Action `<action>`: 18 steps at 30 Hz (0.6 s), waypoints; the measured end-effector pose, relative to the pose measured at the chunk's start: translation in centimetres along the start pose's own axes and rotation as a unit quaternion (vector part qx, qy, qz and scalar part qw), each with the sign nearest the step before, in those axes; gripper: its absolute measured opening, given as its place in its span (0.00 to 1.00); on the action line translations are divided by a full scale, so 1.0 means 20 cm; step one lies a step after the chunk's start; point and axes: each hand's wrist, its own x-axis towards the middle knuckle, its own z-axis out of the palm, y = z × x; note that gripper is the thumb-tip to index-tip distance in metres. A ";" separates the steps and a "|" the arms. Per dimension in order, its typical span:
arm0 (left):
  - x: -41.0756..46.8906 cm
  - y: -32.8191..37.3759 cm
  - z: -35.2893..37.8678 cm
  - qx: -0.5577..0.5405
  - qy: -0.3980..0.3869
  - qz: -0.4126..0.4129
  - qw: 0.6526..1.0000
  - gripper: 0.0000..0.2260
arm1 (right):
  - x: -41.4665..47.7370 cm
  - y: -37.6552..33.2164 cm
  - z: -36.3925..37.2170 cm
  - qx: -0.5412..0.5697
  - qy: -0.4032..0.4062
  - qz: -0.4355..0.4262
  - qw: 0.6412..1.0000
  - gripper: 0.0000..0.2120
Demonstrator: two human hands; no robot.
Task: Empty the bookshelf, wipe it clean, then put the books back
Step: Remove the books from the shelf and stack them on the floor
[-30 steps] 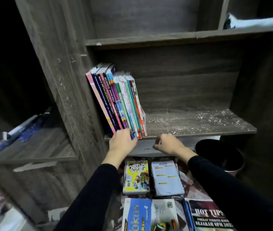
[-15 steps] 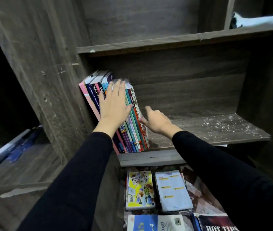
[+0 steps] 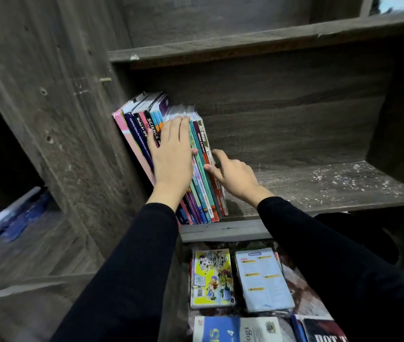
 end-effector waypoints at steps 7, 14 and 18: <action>-0.01 0.00 0.02 -0.019 0.018 -0.002 1.000 0.29 | 0.02 -0.03 0.04 0.065 0.028 0.029 0.997 0.26; -0.01 -0.01 0.02 -0.026 0.014 -0.009 1.000 0.29 | 0.03 -0.01 0.10 0.091 -0.025 0.088 0.992 0.26; 0.00 -0.02 0.01 -0.011 0.007 0.000 1.000 0.29 | 0.03 -0.02 0.10 0.159 -0.032 0.097 0.982 0.24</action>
